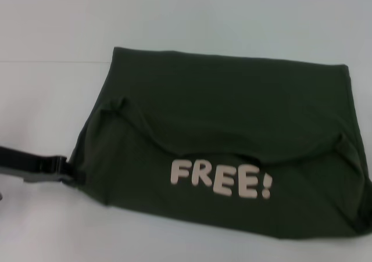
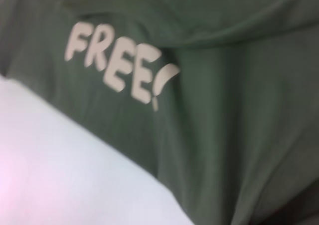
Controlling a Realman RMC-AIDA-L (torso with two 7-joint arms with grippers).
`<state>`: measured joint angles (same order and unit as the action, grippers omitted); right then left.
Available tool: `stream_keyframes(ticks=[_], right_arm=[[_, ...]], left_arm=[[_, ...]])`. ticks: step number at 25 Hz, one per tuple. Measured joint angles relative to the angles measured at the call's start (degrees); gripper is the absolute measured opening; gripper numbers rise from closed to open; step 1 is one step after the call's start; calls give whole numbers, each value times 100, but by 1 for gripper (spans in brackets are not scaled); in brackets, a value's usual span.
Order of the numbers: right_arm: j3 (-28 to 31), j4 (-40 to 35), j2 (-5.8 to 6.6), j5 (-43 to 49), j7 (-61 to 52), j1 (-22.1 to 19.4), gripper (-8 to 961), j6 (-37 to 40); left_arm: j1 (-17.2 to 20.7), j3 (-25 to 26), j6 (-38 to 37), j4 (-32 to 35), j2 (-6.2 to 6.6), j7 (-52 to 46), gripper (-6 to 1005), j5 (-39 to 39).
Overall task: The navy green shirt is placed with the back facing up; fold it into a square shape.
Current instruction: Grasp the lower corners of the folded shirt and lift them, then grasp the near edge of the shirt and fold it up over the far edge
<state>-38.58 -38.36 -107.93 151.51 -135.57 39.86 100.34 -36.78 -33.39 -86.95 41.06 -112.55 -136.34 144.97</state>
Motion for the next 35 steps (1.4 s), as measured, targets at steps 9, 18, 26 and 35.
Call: stream_keyframes(ticks=[9, 18, 26, 35], right_arm=[[-60, 103, -31, 41, 1032, -311, 30, 842], [-79, 134, -206, 411, 1507, -409, 31, 974], [88, 168, -206, 387, 1414, -453, 31, 787], [1549, 353, -73, 332, 932, -483, 31, 511]], left_arm=[[308, 559, -1986, 53, 23, 441, 12, 186], [721, 605, -2481, 35, -133, 610, 10, 612], [778, 1014, -2765, -94, -140, 890, 11, 554], [522, 2136, -2427, -436, 58, 826, 10, 436]])
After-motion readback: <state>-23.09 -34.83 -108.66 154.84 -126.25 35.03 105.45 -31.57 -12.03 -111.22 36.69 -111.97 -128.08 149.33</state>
